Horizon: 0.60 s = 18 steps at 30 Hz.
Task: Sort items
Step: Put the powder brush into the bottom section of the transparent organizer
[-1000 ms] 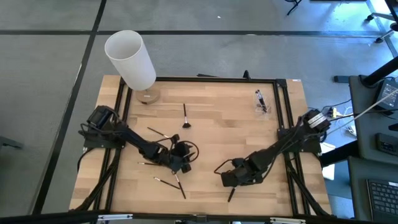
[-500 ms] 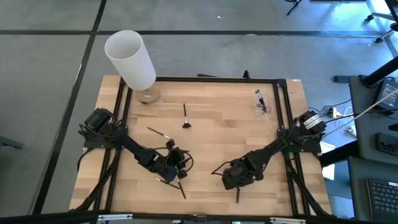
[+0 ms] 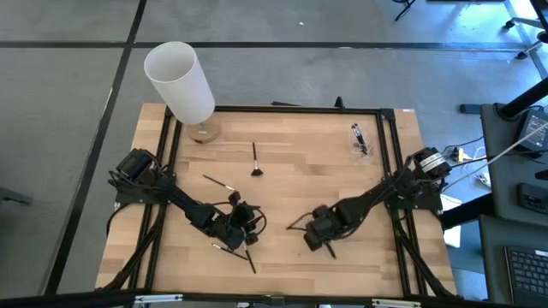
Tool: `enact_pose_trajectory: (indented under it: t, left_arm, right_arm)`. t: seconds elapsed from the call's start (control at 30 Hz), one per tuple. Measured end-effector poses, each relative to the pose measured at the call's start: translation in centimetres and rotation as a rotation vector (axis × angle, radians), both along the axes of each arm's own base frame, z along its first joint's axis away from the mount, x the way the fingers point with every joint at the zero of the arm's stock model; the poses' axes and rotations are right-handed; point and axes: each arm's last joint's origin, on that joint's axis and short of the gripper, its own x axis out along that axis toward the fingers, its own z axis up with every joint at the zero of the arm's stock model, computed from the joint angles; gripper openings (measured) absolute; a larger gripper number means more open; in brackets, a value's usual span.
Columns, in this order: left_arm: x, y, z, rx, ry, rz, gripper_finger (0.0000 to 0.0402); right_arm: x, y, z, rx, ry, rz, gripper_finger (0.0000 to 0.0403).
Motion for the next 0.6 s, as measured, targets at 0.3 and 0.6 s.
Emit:
enact_pose_trajectory:
  t: [0.3, 0.6]
  left_arm:
    - [0.1, 0.5, 0.1, 0.053, -0.012, 0.047, 0.0143]
    - [0.7, 1.9, -1.2, 0.083, 0.026, 0.102, 0.0143]
  right_arm:
    - [-2.6, -5.9, 6.9, -0.588, -0.176, 0.005, 0.0039]
    - [-9.8, -11.8, 13.5, -1.05, -0.077, -0.067, 0.0047]
